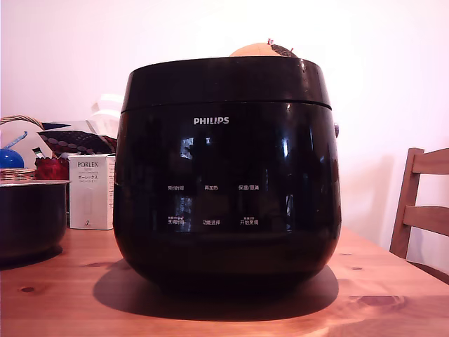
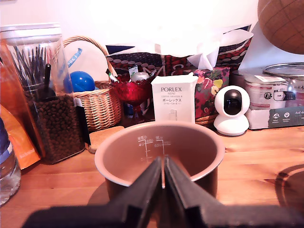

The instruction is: Open the rice cooker by pressing the large metal button on the top of its lid with medium force

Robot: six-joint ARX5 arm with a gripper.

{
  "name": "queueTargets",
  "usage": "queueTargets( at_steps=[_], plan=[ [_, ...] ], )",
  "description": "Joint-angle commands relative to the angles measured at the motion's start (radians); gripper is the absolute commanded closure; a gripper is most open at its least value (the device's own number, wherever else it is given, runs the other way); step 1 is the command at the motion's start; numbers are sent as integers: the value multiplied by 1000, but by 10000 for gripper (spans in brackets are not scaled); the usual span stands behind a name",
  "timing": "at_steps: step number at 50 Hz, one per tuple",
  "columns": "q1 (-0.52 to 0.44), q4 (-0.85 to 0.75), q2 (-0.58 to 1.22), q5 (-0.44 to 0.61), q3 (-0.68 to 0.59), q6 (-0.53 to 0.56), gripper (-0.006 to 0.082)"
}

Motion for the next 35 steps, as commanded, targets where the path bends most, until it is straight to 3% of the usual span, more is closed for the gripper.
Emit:
queueTargets(
  at_steps=[1, 19, 35],
  plan=[
    [51, -172, -14, 113, 23, -22, 786],
    [51, -158, -14, 154, 23, 34, 786],
    [51, 11, -14, 156, 23, 23, 786]
  ],
)
